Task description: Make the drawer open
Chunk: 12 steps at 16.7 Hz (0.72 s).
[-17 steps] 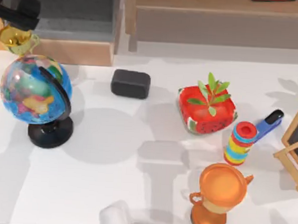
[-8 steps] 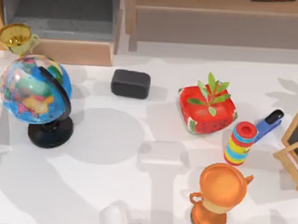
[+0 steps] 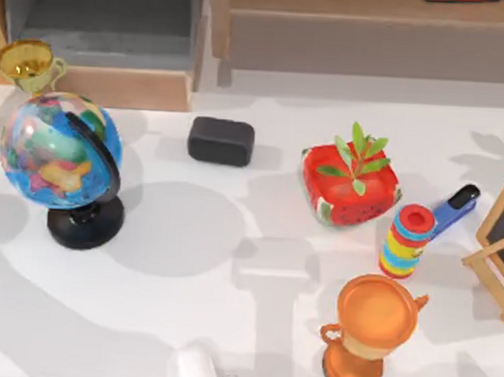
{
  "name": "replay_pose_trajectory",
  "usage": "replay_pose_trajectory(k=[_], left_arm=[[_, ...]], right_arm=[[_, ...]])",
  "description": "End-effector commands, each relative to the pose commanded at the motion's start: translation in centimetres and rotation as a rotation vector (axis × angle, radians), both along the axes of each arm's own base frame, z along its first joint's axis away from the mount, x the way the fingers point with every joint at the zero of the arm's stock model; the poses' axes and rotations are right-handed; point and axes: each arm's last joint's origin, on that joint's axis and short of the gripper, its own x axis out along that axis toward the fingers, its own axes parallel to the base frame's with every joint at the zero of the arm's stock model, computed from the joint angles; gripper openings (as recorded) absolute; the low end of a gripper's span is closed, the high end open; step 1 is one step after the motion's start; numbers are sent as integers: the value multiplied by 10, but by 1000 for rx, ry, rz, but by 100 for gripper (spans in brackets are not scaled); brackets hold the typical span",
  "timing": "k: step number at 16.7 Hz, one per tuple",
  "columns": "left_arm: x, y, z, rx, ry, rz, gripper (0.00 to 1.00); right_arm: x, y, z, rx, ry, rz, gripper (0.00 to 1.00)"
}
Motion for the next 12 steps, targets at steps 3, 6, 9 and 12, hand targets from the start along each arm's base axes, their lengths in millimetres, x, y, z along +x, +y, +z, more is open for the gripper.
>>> replay_pose_trajectory(k=[3, 6, 9, 12], left_arm=[[0, -2, 0, -4, 5, -3, 100], [7, -1, 0, 0, 0, 0, 100], [20, 0, 0, 0, 0, 0, 100], [25, -1, 0, 0, 0, 0, 100]], right_arm=[[0, 0, 0, 0, 0, 0, 100], [0, 0, 0, 0, 0, 0, 100], [0, 0, 0, 0, 0, 0, 100], [0, 0, 0, 0, 0, 0, 100]])
